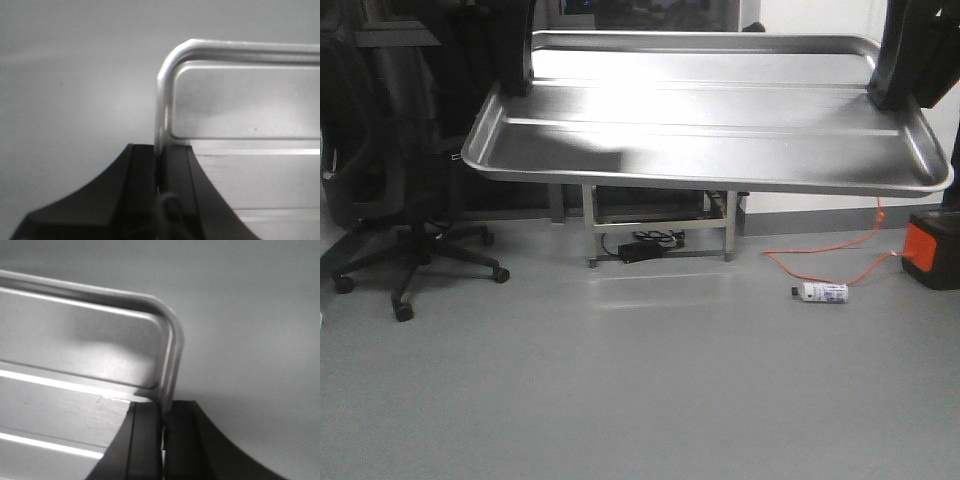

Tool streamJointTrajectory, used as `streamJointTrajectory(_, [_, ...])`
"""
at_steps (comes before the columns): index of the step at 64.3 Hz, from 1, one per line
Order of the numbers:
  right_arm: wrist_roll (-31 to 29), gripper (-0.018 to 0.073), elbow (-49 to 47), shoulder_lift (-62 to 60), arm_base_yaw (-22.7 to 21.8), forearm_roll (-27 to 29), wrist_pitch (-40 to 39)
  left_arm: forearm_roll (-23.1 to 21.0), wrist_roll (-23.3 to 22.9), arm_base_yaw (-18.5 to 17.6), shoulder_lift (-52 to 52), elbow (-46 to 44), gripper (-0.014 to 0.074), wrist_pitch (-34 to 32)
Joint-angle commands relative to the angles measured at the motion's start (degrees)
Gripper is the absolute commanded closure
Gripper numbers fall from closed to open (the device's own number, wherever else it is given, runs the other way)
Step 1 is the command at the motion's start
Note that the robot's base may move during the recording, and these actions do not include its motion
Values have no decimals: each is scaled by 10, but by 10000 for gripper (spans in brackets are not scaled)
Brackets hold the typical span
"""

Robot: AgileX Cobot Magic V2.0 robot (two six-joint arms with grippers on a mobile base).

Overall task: Grab silver tray and place in blue box
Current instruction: 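Hold the tray while the base drives to the shelf with the blue bin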

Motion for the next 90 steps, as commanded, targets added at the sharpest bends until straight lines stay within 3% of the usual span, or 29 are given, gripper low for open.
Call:
streamJointTrajectory(1, [-11, 502, -19, -18, -1, -8, -15, 21, 1, -2, -26, -20, 693, -18])
streamJointTrajectory(90, [-11, 502, -19, -18, -1, -8, -15, 21, 1, -2, -26, -20, 693, -18])
